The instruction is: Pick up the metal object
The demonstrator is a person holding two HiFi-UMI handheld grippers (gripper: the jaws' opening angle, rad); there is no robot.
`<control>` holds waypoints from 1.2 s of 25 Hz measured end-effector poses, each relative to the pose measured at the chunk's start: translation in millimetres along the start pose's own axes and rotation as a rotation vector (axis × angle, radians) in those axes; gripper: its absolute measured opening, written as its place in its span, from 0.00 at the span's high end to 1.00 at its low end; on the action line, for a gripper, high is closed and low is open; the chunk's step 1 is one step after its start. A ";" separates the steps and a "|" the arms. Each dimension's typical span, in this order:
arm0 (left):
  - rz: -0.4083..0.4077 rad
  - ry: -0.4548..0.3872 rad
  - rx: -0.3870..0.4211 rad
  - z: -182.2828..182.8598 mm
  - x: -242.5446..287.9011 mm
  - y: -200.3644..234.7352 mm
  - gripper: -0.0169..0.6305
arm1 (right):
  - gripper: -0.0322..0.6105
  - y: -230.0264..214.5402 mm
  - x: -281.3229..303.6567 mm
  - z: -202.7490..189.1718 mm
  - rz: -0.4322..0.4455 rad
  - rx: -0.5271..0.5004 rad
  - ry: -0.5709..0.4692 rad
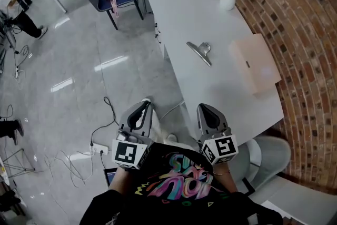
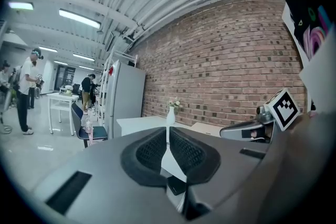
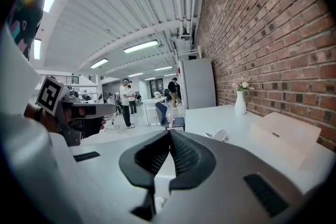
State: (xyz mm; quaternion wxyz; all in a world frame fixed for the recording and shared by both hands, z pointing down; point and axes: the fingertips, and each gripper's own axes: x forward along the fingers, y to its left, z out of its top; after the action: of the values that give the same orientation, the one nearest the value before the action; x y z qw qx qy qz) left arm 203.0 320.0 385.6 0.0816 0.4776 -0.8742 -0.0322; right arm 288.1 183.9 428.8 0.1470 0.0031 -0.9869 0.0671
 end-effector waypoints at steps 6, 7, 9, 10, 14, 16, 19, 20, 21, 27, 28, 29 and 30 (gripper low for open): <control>-0.039 0.001 -0.008 8.5 55.4 61.6 0.92 | 0.92 -10.9 73.0 13.7 -0.047 0.018 0.019; -0.049 0.002 -0.008 11.3 66.6 73.7 0.92 | 0.92 -13.4 87.5 17.8 -0.054 0.018 0.021; -0.072 0.007 -0.011 18.3 87.2 97.5 0.92 | 0.92 -16.5 116.0 29.0 -0.071 0.027 0.024; -0.086 0.011 -0.010 22.2 96.8 109.7 0.92 | 0.92 -16.7 130.1 35.8 -0.080 0.034 0.021; -0.142 0.017 0.004 35.4 137.2 159.2 0.92 | 0.92 -18.9 185.9 59.7 -0.125 0.029 0.012; -0.168 0.019 0.008 39.2 154.9 179.1 0.92 | 0.92 -19.1 209.5 63.5 -0.148 0.039 0.011; -0.209 0.037 0.009 39.3 175.3 206.1 0.92 | 0.92 -15.9 240.5 64.7 -0.173 0.047 0.015; -0.224 0.043 0.007 39.1 181.3 214.6 0.92 | 0.92 -15.2 249.4 66.0 -0.186 0.046 0.017; -0.239 0.048 0.005 38.7 186.9 222.5 0.92 | 0.92 -14.8 256.8 67.1 -0.204 0.051 0.020; -0.331 0.116 0.016 28.4 211.5 251.3 0.92 | 0.92 -17.2 274.3 65.6 -0.324 0.107 0.036; -0.335 0.113 0.013 28.3 214.5 253.5 0.92 | 0.92 -18.5 273.5 63.4 -0.338 0.119 0.039; -0.335 0.106 0.005 28.1 217.3 255.6 0.92 | 0.92 -20.2 272.5 61.2 -0.351 0.126 0.044; -0.336 0.105 -0.001 26.9 219.9 257.6 0.92 | 0.92 -22.6 271.5 58.8 -0.364 0.130 0.049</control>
State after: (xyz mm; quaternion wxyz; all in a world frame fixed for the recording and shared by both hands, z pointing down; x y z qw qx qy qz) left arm -132.1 274.2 418.3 0.1208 0.6180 -0.7765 -0.0208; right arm 11.8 157.4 455.0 0.1801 0.1897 -0.9597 0.1032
